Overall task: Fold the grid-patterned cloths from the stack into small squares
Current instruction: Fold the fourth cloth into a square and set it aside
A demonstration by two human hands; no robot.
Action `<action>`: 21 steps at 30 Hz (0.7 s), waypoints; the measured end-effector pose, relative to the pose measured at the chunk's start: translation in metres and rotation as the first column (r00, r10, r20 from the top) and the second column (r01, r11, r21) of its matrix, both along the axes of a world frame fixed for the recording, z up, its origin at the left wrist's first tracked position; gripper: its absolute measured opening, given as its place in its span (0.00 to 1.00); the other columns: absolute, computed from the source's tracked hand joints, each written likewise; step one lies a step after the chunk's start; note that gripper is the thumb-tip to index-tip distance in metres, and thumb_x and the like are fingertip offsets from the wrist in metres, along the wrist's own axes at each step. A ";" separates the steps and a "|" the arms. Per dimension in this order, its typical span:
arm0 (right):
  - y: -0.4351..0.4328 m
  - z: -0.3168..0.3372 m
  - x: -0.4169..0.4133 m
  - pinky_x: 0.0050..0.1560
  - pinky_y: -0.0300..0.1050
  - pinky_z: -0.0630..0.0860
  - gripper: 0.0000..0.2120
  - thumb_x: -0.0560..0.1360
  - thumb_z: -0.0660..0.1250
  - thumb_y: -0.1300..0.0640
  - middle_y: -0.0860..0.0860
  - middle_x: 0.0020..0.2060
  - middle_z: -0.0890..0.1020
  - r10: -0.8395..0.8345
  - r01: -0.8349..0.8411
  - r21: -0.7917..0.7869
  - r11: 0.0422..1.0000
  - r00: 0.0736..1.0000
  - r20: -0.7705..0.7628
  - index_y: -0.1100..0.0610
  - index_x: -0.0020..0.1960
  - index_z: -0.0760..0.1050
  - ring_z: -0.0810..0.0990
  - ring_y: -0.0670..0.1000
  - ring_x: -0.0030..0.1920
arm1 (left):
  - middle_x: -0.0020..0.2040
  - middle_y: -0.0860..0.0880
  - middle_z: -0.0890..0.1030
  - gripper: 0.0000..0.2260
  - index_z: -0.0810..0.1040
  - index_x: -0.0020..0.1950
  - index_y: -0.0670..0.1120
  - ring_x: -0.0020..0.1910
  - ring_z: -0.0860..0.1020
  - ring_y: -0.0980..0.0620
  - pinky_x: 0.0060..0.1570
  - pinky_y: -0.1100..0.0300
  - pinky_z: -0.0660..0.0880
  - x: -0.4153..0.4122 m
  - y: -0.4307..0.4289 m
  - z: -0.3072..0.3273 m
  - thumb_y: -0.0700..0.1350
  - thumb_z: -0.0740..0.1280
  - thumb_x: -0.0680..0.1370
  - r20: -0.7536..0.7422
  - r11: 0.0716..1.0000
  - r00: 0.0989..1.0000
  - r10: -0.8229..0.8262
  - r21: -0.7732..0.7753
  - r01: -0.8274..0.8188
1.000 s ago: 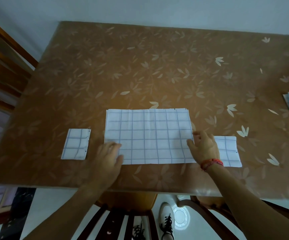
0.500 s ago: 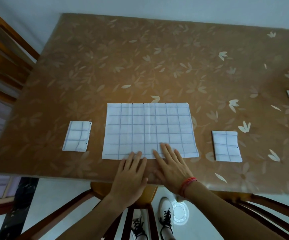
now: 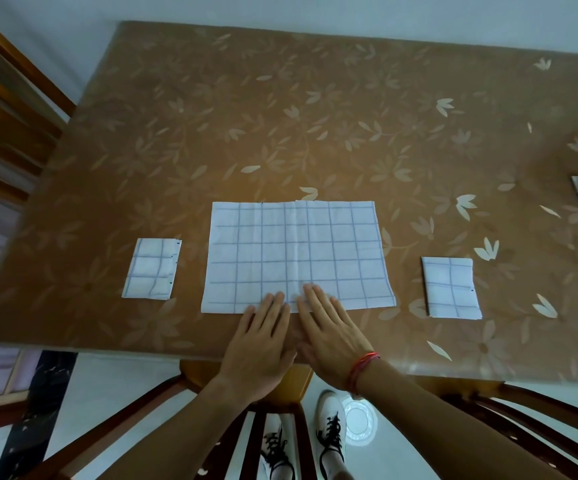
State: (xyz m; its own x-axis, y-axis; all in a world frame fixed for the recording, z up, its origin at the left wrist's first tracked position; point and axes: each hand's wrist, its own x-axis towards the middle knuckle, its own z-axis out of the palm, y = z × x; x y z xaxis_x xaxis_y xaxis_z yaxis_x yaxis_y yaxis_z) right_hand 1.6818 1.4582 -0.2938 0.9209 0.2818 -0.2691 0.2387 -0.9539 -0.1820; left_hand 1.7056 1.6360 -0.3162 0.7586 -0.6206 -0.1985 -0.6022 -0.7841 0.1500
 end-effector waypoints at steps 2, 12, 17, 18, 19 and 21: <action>0.005 -0.003 -0.002 0.71 0.60 0.63 0.36 0.80 0.37 0.40 0.63 0.75 0.58 0.027 -0.027 0.014 1.000 1.000 -0.008 0.65 0.75 0.59 0.55 0.61 0.76 | 0.78 0.42 0.58 0.29 0.58 0.77 0.41 0.77 0.55 0.45 0.71 0.46 0.53 0.000 0.002 -0.004 0.59 0.49 0.82 0.004 1.000 1.000 -0.018 0.001 0.018; -0.010 -0.016 -0.014 0.73 0.58 0.60 0.34 0.80 0.46 0.41 0.60 0.77 0.51 -0.035 0.034 -0.033 0.999 0.999 -0.030 0.64 0.76 0.52 0.49 0.58 0.77 | 0.79 0.42 0.53 0.29 0.53 0.77 0.39 0.78 0.50 0.46 0.73 0.47 0.54 0.003 0.042 -0.009 0.55 0.47 0.81 -0.001 0.995 0.996 0.094 0.025 -0.093; -0.040 -0.015 -0.026 0.72 0.58 0.62 0.35 0.80 0.48 0.39 0.61 0.76 0.54 -0.135 0.132 -0.108 0.985 0.990 -0.026 0.64 0.75 0.56 0.53 0.59 0.76 | 0.79 0.42 0.52 0.31 0.52 0.78 0.39 0.78 0.49 0.47 0.74 0.49 0.52 0.002 0.072 -0.008 0.57 0.48 0.81 0.012 0.978 0.980 0.199 0.053 -0.199; -0.047 -0.015 -0.029 0.72 0.58 0.62 0.35 0.79 0.49 0.39 0.61 0.76 0.55 -0.166 0.162 -0.122 0.979 0.986 -0.027 0.65 0.75 0.58 0.54 0.59 0.76 | 0.79 0.42 0.52 0.31 0.53 0.78 0.38 0.78 0.50 0.47 0.74 0.50 0.51 0.001 0.076 -0.008 0.57 0.47 0.81 0.007 0.977 0.979 0.204 0.055 -0.204; -0.054 -0.015 -0.032 0.72 0.58 0.61 0.35 0.79 0.49 0.39 0.61 0.76 0.56 -0.204 0.198 -0.135 0.971 0.979 -0.030 0.65 0.75 0.58 0.54 0.59 0.76 | 0.79 0.42 0.52 0.31 0.53 0.78 0.38 0.78 0.49 0.47 0.74 0.51 0.50 0.000 0.078 -0.008 0.57 0.47 0.81 0.003 0.976 0.978 0.210 0.054 -0.209; -0.066 -0.014 -0.038 0.74 0.57 0.57 0.37 0.78 0.46 0.38 0.60 0.76 0.54 -0.276 0.267 -0.158 0.951 0.960 -0.038 0.64 0.75 0.56 0.52 0.59 0.76 | 0.79 0.42 0.52 0.31 0.53 0.78 0.38 0.78 0.49 0.48 0.75 0.54 0.45 -0.002 0.081 -0.008 0.58 0.47 0.81 -0.001 0.973 0.974 0.227 0.051 -0.227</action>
